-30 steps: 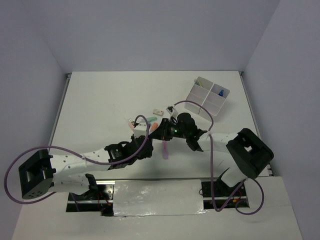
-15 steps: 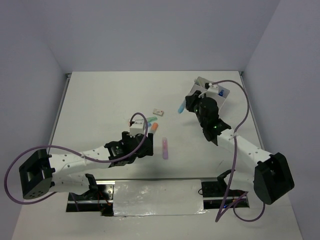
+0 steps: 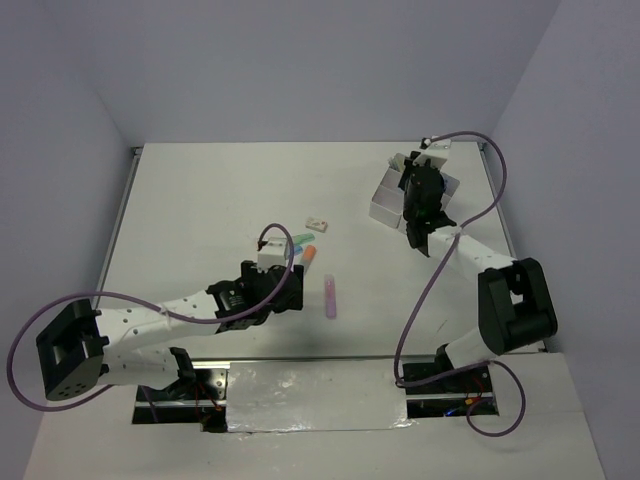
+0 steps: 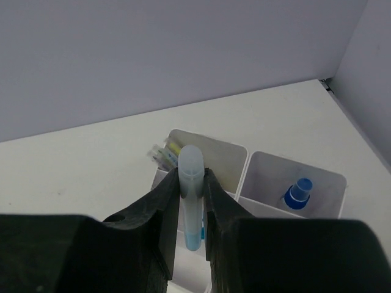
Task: Sort the stationery into containers
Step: Place the stationery in the storage box.
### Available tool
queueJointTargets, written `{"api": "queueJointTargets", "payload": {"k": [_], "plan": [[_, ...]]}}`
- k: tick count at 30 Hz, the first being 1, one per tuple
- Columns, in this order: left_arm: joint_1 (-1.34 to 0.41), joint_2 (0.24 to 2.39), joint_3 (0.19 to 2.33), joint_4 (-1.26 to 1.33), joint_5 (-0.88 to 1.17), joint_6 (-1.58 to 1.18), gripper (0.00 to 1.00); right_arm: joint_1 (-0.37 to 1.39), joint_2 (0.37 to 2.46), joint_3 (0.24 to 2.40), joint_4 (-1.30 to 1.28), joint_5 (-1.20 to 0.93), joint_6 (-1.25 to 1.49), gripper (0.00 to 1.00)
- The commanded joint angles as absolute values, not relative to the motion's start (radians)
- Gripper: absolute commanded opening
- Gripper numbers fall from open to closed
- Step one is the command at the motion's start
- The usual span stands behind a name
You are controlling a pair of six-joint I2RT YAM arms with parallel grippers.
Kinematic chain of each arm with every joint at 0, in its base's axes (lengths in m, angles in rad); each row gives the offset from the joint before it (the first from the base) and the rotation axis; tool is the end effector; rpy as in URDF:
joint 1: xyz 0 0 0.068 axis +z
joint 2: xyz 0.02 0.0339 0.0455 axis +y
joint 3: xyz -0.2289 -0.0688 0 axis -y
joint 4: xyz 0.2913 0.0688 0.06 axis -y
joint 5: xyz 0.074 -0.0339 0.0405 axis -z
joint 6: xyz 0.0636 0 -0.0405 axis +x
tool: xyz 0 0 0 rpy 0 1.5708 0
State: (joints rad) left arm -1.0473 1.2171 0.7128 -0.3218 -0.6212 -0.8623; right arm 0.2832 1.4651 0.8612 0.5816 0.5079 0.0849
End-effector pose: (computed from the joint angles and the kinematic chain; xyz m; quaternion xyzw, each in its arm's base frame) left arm 0.1870 -0.2499 0.1476 -0.0288 0.8934 -0.1182 0.4325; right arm 0.3920 0.0819 0.2222 0.1063 0.7060 -0.0527 0.6982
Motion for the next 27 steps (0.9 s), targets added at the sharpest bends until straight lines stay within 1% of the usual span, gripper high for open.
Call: {"api": "queueJointTargets", "payload": {"k": [1, 7, 14, 15, 16, 17, 18, 19, 22, 24, 27], "plan": [[-1.040, 1.175, 0.700, -0.284, -0.609, -0.808, 0.99, 0.244, 1.511, 0.945, 0.686, 0.468, 0.009, 0.00], [-1.038, 1.167, 0.675, -0.232, -0.591, -0.790, 0.99, 0.226, 1.565, 0.969, 0.718, 0.400, 0.011, 0.01], [-1.029, 1.189, 0.676, -0.204, -0.592, -0.782, 0.99, 0.225, 1.617, 0.979, 0.710, 0.377, 0.035, 0.11], [-1.028, 1.190, 0.678, -0.203, -0.591, -0.781, 0.99, 0.222, 1.615, 0.962, 0.725, 0.377, 0.037, 0.15], [-1.022, 1.198, 0.683, -0.199, -0.588, -0.778, 0.99, 0.224, 1.614, 0.953, 0.733, 0.376, 0.043, 0.20], [-1.019, 1.201, 0.686, -0.196, -0.584, -0.770, 0.99, 0.225, 1.612, 0.943, 0.742, 0.376, 0.044, 0.40], [-1.014, 1.207, 0.689, -0.193, -0.583, -0.764, 0.99, 0.224, 1.609, 0.930, 0.752, 0.376, 0.046, 0.50], [-1.011, 1.218, 0.695, -0.183, -0.575, -0.750, 0.99, 0.225, 1.609, 0.927, 0.750, 0.365, 0.048, 0.61], [-1.006, 1.264, 0.719, -0.164, -0.558, -0.721, 0.99, 0.222, 1.606, 0.926, 0.739, 0.341, 0.049, 0.71], [-1.000, 1.311, 0.741, -0.146, -0.552, -0.698, 0.99, 0.224, 1.586, 0.925, 0.721, 0.318, 0.057, 0.76], [-0.983, 1.376, 0.771, -0.134, -0.535, -0.677, 0.99, 0.225, 1.514, 0.904, 0.686, 0.310, 0.093, 0.76]]}}
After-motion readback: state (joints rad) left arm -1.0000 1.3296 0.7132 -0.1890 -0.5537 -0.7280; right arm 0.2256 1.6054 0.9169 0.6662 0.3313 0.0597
